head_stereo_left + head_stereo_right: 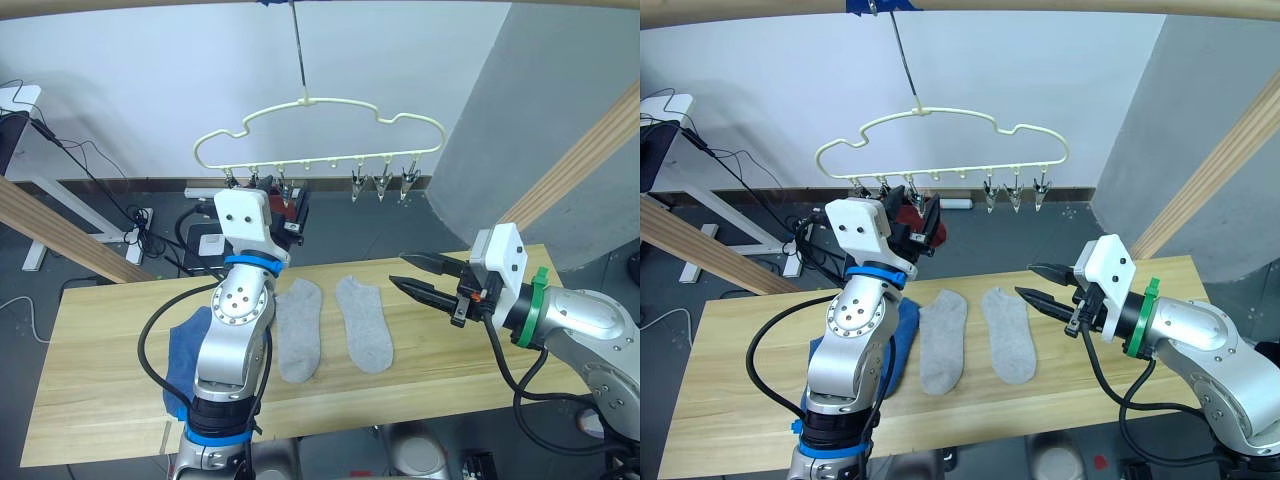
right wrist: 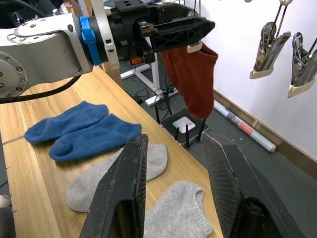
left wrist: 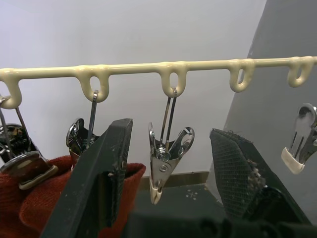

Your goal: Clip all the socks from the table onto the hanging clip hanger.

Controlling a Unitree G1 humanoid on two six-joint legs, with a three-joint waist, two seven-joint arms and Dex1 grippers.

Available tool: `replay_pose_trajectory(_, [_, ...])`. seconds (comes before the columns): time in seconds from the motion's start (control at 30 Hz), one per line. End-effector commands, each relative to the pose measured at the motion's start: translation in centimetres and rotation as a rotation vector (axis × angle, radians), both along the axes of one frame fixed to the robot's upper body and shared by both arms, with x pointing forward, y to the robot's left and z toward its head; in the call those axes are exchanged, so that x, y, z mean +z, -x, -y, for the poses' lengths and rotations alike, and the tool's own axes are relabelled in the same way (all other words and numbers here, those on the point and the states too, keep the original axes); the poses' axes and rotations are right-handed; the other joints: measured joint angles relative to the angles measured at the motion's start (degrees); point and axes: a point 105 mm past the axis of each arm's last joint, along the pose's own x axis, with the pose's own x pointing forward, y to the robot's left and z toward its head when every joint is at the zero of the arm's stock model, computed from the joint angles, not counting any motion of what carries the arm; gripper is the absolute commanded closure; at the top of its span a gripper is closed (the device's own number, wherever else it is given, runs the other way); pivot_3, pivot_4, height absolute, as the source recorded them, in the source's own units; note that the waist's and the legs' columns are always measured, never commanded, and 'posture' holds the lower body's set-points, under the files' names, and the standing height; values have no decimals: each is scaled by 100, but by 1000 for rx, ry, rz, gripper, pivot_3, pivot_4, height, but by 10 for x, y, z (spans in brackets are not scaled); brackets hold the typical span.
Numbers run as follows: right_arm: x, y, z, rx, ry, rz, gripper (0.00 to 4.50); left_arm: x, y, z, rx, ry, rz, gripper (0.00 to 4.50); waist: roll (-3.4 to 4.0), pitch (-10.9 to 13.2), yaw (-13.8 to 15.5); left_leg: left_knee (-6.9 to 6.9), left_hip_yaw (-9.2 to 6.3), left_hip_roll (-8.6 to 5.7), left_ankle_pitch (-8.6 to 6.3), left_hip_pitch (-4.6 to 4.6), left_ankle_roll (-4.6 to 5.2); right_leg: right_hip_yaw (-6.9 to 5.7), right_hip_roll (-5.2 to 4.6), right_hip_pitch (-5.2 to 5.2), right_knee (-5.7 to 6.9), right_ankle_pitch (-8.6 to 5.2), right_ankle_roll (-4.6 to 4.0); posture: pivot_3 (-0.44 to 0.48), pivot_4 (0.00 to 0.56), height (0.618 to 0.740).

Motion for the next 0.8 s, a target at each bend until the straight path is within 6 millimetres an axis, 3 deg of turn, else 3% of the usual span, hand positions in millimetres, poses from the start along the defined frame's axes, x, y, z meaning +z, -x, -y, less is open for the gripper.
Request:
replay_pose_trajectory(0.03, [4,6,-3,30,-1,23,2716,17,9,1,2,-4,84,2627,0,0,1,0,0,0,0,0,0,0,0,0,0,0,0,-308,324,740])
replay_pose_trajectory(0.2, [3,6,-3,31,-2,21,2716,17,9,1,2,-9,85,3964,0,0,3,0,0,0,0,0,0,0,0,0,0,0,0,-305,321,740])
replay_pose_trajectory(0.43, [2,7,-3,32,4,14,2716,16,10,-1,10,-12,85,4014,0,0,4,1,0,0,0,0,0,0,0,0,0,0,0,-305,320,740])
replay_pose_trajectory(0.6, [-25,3,1,-50,84,-44,2716,19,11,-2,-35,-14,89,4014,0,0,9,0,-1,0,0,0,0,-1,0,0,0,0,0,-293,324,740])
replay_pose_trajectory(0.8, [-63,-11,-12,-205,113,-67,785,24,11,-6,-132,13,65,4014,-1,-1,1,2,1,2,1,2,-1,2,0,0,3,0,0,-286,322,740])
